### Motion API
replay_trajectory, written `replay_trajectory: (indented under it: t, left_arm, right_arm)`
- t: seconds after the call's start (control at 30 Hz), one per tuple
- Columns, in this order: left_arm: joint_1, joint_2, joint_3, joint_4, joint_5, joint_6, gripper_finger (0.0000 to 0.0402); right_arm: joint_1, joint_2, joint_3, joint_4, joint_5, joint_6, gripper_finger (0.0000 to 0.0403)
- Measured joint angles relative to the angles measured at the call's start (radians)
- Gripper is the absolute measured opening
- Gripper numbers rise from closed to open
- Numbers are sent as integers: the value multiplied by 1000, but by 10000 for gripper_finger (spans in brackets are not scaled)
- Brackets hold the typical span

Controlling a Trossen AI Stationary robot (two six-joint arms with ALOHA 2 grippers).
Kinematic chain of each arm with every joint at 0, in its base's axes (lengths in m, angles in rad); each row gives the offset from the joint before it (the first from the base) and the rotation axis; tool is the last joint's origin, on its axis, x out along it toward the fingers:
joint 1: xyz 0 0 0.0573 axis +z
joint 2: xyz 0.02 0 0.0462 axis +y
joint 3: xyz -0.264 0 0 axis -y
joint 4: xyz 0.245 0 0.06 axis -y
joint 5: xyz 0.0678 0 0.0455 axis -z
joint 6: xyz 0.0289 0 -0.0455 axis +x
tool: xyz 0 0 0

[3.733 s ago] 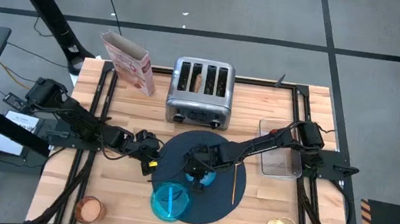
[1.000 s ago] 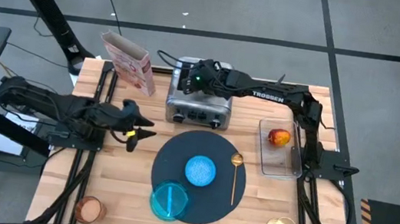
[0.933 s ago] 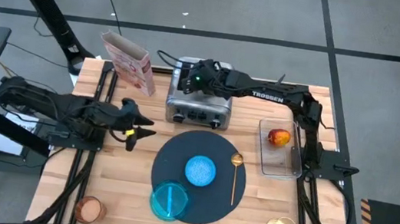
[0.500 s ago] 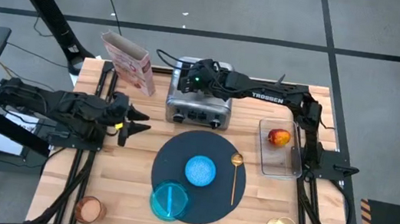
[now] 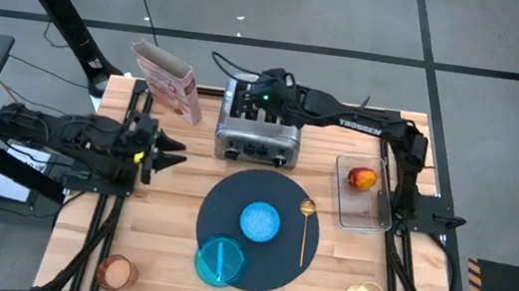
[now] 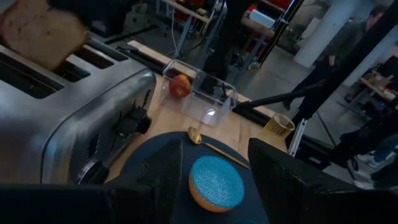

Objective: Arrange a breakfast setting
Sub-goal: Put the toasted bread on the blue plate

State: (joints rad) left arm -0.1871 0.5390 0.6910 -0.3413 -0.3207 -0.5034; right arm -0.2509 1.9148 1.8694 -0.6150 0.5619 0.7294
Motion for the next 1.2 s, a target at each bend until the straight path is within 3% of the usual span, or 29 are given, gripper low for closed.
replay_trajectory:
  t: [0.27,0.57,0.97,1.2]
  left_arm:
    - [0,-45,0,0,0,27,192]
    - [0,-79,0,0,0,28,192]
    - [-2,-75,0,-15,37,-28,192]
    - [-2,-75,0,-17,81,-66,192]
  right_arm:
    - [88,-118,0,-3,39,-111,14]
    - [287,-199,2,1,45,-255,14]
    - [596,-199,2,13,30,-512,14]
    - [720,-103,2,113,-42,-658,14]
